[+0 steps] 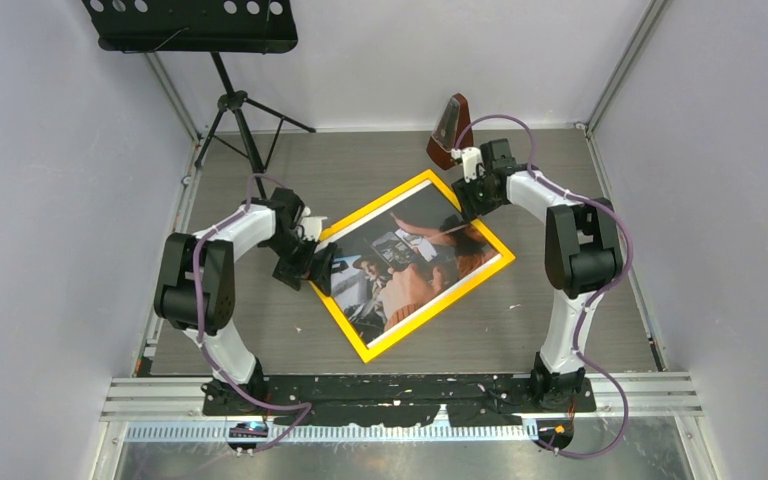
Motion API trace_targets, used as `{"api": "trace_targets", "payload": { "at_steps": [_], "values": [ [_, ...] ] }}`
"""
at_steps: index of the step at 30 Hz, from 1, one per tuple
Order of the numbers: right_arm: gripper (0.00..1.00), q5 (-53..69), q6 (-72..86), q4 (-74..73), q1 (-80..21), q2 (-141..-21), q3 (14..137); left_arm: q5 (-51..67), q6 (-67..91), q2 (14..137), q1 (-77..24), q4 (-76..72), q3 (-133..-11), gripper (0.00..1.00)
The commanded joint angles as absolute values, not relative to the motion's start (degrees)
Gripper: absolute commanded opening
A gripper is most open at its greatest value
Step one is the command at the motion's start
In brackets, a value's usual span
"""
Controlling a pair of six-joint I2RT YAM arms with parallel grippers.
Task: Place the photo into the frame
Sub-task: Adjust the photo frame at the center of the board.
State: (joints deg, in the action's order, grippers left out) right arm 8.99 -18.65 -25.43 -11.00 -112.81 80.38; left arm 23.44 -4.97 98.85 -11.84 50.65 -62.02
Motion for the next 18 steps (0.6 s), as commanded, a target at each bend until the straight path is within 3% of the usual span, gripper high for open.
{"api": "trace_targets", "payload": {
  "at_steps": [1,18],
  "values": [
    [0.55,10.48,-20.10,-26.99,-10.52,-114.24,83.82,28.02,-4.81,100.34,-11.65,51.41,-62.77,1.00],
    [0.36,13.29,-20.46,-28.45,-9.00,-116.05,85.30,29.28,-4.91,102.08,-10.99,51.29,-63.13,1.00]
  ]
}}
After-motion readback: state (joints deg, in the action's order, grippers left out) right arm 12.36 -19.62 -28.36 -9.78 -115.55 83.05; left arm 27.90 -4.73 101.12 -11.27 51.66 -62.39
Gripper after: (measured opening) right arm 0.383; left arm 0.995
